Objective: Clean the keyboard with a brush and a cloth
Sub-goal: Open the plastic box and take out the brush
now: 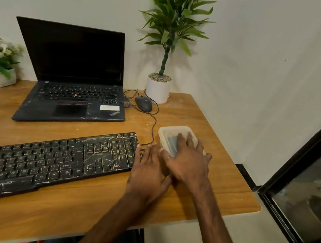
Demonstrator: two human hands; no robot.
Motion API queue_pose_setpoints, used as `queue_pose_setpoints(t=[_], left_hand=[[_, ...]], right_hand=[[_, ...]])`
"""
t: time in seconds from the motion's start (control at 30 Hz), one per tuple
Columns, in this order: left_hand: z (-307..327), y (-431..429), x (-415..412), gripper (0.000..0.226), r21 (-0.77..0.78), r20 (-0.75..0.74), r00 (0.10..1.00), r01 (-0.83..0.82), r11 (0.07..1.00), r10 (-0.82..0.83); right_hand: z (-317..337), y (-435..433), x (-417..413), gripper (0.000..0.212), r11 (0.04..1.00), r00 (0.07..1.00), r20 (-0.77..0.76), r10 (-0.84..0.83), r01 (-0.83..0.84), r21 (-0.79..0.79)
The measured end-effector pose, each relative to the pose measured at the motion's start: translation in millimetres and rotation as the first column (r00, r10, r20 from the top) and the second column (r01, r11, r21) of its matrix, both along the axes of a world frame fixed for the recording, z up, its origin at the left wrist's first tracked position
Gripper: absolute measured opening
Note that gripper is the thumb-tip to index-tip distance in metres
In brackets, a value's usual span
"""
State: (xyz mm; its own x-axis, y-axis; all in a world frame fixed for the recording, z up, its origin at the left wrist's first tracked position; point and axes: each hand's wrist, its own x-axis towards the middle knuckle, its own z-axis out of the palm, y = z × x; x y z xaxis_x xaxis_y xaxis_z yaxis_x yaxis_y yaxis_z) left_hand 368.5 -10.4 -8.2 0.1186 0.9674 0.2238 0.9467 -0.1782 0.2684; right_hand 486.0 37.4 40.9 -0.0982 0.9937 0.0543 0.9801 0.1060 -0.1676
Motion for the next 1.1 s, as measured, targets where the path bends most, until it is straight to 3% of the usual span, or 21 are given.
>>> queue_pose_setpoints(t=[0.2,0.73,0.87,1.1], left_hand=[[-7,5,-5,0.109,-0.011,-0.039,0.998,0.055,0.998,-0.055],[-13,-1,0,0.099,0.098,-0.044,0.999,0.026,0.995,-0.022],[-13,-1,-1,0.105,0.139,-0.018,0.999,0.029,0.99,-0.026],[-14,-1,-1,0.094,0.15,0.014,0.999,0.027,0.988,-0.03]], right_hand=[[-4,-18,-4,0.089,0.998,0.996,0.06,0.066,-0.065,-0.015],[-2,-30,9,0.099,0.973,0.967,0.107,0.232,-0.229,-0.042],[-2,-30,16,0.102,0.956,0.951,0.107,0.29,-0.283,-0.078],[-2,-31,14,0.095,0.97,0.97,0.034,0.243,-0.242,-0.013]])
